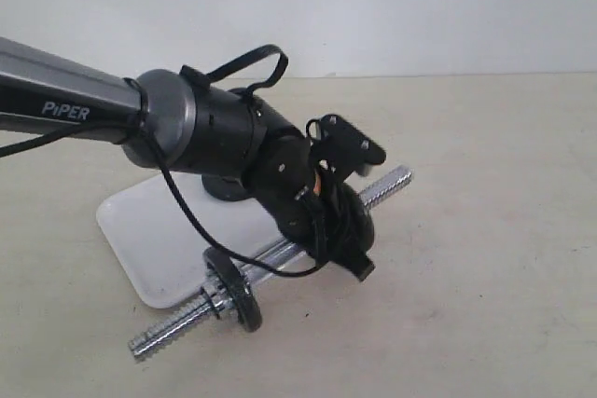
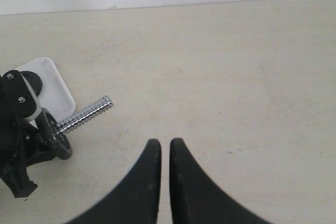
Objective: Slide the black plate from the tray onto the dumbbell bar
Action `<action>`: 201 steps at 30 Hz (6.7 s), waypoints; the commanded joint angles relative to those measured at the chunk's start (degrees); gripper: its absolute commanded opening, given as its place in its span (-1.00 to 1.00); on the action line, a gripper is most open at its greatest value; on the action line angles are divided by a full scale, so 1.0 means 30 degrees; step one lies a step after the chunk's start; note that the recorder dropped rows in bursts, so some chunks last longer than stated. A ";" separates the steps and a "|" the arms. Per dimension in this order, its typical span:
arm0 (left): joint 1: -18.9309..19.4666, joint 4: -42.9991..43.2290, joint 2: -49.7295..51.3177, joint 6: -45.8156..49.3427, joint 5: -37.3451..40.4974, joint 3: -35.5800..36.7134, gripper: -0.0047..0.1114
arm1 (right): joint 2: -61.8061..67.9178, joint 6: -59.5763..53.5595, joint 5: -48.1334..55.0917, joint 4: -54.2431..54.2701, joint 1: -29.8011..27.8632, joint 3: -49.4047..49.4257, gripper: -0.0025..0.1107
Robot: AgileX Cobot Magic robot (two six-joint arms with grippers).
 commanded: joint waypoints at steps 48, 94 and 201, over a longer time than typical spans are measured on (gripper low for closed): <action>0.2750 0.2579 -1.3916 -0.0912 -0.6865 0.6717 -0.84 | 0.0010 -0.0058 0.1635 0.0455 0.0008 0.0094 -0.89; 0.9118 0.5058 -1.9273 -0.1479 -0.6304 1.1440 -0.84 | 0.0010 -0.0058 0.0718 0.0531 0.0008 0.0094 -0.89; 1.0358 0.4930 -1.3810 0.3700 -0.7915 1.1449 -0.84 | 0.0048 -0.5420 -0.3158 0.3724 0.0008 0.0094 -0.89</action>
